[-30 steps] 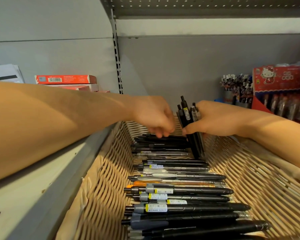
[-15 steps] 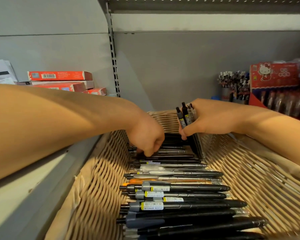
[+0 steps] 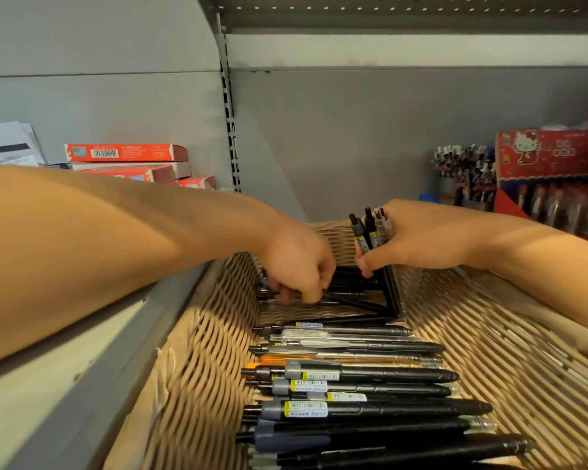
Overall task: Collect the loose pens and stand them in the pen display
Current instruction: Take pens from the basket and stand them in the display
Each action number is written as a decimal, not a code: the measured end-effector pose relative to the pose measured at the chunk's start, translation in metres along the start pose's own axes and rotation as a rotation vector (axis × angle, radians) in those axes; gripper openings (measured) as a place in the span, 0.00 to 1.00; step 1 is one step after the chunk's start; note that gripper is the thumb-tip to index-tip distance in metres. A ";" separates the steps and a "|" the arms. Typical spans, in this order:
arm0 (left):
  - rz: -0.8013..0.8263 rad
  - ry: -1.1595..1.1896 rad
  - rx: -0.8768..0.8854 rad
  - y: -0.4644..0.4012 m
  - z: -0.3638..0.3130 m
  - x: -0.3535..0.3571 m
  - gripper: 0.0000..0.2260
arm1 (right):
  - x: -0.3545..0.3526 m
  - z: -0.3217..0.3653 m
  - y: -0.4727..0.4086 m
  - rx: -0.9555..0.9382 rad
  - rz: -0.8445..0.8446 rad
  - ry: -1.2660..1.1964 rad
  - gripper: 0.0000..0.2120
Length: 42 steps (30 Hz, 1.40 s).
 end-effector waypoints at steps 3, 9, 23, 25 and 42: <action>-0.308 0.199 0.003 -0.004 -0.001 -0.031 0.04 | 0.000 -0.002 -0.002 0.021 -0.019 -0.022 0.09; -0.548 0.526 -0.008 -0.002 0.006 -0.047 0.06 | -0.006 0.002 0.001 0.053 -0.086 -0.107 0.09; 0.209 -0.105 0.048 0.010 -0.007 0.016 0.12 | -0.002 0.006 0.004 0.040 0.013 -0.005 0.12; 0.234 -0.161 0.046 0.011 -0.008 0.017 0.15 | 0.000 0.006 0.005 0.033 0.046 0.049 0.17; -0.193 0.185 -0.067 -0.006 0.002 -0.019 0.07 | -0.001 -0.001 -0.002 0.022 -0.036 0.054 0.07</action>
Point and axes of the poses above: each hand's wrist, its own y-axis away from the middle knuckle, its own x-axis out of the palm, z = x × y, the point moved 6 cm from there along -y, towards the middle knuckle, and after that the axes turned 14 degrees about -z, right-handed, at the moved point
